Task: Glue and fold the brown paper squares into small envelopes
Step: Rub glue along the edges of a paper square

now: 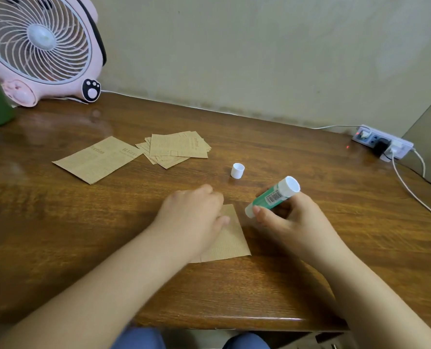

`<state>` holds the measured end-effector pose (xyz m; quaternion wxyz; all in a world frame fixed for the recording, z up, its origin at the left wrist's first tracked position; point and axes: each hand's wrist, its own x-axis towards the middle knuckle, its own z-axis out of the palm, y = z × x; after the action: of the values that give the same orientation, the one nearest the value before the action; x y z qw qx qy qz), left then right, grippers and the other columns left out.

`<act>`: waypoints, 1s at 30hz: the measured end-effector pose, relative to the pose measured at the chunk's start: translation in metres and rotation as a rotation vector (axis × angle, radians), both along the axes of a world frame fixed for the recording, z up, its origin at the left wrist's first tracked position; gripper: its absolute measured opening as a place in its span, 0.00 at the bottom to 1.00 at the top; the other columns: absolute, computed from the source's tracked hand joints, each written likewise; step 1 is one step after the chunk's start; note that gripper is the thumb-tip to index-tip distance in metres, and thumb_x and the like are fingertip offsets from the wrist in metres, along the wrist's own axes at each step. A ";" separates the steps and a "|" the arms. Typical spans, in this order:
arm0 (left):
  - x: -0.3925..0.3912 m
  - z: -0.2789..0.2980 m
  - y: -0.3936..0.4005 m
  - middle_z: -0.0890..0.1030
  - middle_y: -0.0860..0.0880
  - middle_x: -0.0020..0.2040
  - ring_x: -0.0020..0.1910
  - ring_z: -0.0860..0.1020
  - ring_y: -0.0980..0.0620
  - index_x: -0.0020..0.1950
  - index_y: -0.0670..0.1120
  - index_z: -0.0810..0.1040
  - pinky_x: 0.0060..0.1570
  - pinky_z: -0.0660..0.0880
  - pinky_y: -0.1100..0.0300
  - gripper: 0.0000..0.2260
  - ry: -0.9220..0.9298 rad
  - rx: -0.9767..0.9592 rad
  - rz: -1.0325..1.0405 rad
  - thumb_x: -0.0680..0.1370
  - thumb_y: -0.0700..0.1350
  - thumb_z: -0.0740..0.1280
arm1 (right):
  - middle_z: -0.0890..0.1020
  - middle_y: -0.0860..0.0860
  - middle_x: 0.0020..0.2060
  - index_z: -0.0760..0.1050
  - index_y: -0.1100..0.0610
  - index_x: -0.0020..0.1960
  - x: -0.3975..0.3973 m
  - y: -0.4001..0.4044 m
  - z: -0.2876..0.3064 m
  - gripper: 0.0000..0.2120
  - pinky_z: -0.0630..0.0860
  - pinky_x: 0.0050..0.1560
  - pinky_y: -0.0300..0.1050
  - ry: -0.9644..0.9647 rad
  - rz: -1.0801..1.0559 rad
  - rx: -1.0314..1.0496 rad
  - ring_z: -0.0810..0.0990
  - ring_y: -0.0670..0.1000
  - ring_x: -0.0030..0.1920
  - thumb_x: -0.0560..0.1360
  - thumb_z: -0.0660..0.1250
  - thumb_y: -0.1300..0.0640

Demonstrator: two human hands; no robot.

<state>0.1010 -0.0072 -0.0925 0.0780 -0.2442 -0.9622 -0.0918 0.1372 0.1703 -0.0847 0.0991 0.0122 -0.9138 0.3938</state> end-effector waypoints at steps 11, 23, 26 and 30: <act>-0.008 -0.017 -0.030 0.64 0.66 0.65 0.54 0.60 0.61 0.73 0.58 0.64 0.57 0.56 0.63 0.27 -0.063 -0.046 -0.298 0.76 0.66 0.55 | 0.79 0.41 0.42 0.76 0.51 0.51 -0.034 -0.016 -0.006 0.10 0.70 0.40 0.25 -0.027 0.101 0.235 0.76 0.35 0.41 0.72 0.71 0.51; -0.007 -0.010 -0.029 0.66 0.65 0.64 0.50 0.57 0.60 0.73 0.59 0.63 0.55 0.53 0.59 0.27 -0.066 -0.101 -0.274 0.76 0.66 0.54 | 0.79 0.41 0.43 0.75 0.49 0.50 -0.029 -0.013 -0.004 0.08 0.72 0.41 0.30 -0.047 0.131 0.321 0.77 0.39 0.42 0.72 0.71 0.50; -0.006 -0.009 -0.028 0.66 0.64 0.64 0.50 0.58 0.59 0.73 0.59 0.64 0.55 0.53 0.59 0.27 -0.057 -0.115 -0.277 0.76 0.66 0.55 | 0.79 0.41 0.43 0.75 0.49 0.50 -0.028 -0.013 -0.004 0.08 0.73 0.41 0.31 -0.047 0.138 0.313 0.77 0.39 0.43 0.72 0.71 0.50; -0.008 -0.008 -0.029 0.68 0.63 0.61 0.49 0.57 0.58 0.72 0.59 0.65 0.55 0.53 0.58 0.26 -0.044 -0.133 -0.283 0.76 0.67 0.55 | 0.82 0.45 0.43 0.77 0.50 0.49 -0.016 -0.007 -0.003 0.09 0.75 0.45 0.39 -0.060 0.204 0.324 0.79 0.43 0.44 0.71 0.72 0.50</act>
<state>0.0935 -0.0359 -0.1006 0.0267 -0.3800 -0.9236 -0.0435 0.1213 0.1636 -0.0880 0.0283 0.1087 -0.9618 0.2495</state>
